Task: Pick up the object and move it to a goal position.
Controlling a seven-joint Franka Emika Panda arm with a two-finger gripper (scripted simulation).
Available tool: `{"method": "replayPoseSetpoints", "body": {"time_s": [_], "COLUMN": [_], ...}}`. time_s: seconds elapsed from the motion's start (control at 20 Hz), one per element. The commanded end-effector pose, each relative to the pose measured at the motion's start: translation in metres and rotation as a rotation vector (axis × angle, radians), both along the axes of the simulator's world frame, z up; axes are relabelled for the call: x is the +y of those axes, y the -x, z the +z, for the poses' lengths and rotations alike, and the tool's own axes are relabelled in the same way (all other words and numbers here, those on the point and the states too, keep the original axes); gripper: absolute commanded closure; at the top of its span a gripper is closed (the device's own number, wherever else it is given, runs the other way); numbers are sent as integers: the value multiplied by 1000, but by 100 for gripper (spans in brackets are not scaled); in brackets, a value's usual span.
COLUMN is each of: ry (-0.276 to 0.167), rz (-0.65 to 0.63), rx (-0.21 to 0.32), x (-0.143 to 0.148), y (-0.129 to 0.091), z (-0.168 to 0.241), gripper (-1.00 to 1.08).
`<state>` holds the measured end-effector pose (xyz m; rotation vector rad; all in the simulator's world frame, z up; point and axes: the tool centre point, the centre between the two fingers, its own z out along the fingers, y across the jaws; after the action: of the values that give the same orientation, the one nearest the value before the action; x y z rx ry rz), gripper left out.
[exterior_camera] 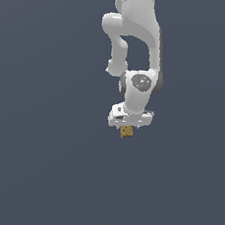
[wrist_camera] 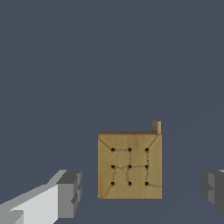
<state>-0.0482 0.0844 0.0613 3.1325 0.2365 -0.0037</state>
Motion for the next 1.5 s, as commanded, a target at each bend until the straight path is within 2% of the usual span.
{"method": "replayPoseSetpoints", "body": {"time_s": [0.0, 0.9, 0.95, 1.45], "ry": [0, 0, 0, 0], "rz": [0, 2, 2, 3], "rx": [0, -2, -2, -3], "x": [0, 1, 1, 1], "y": [0, 1, 1, 0], "z": [0, -51, -51, -50], "gripper": [-92, -92, 108, 108]}}
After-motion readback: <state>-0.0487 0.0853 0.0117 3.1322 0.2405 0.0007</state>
